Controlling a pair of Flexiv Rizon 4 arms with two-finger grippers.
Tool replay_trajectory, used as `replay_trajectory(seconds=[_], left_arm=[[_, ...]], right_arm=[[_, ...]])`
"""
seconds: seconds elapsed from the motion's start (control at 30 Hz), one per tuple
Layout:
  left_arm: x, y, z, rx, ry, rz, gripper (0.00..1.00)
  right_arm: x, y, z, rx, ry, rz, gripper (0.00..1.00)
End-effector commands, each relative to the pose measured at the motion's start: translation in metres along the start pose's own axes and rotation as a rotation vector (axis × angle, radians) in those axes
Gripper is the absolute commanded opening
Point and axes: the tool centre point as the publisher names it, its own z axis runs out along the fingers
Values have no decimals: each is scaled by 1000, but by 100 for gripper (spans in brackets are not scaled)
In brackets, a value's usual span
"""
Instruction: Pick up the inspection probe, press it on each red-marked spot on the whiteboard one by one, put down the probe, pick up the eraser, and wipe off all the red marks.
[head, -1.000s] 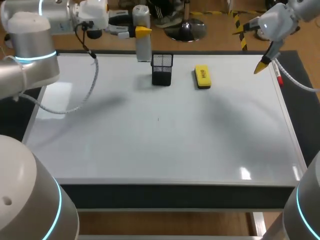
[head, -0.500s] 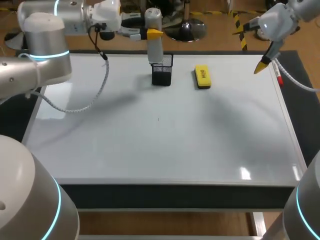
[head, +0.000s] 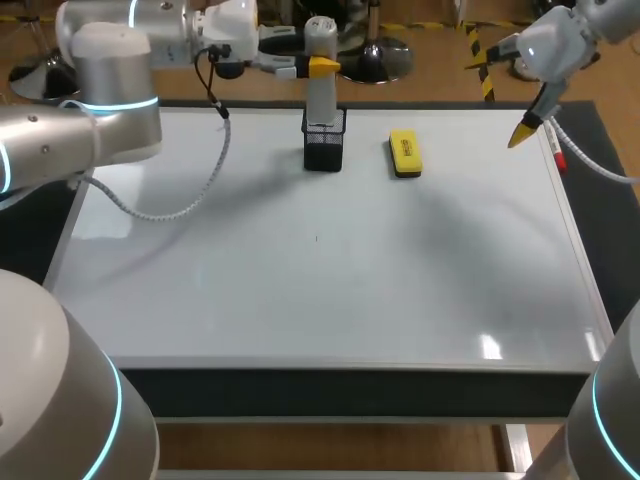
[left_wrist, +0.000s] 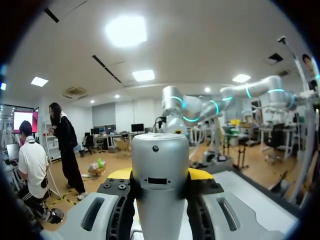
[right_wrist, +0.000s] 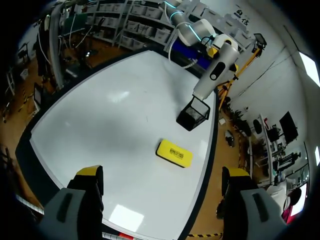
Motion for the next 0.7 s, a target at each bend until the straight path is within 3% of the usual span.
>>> replay_trajectory(seconds=[0.03,0.7], left_arm=[[-6,5,2,10,-3,-7,0],[-23,35,4,3,-15,-42,0]], right_arm=[[0,0,0,3,3,-1,100],[0,0,0,3,3,-1,100]])
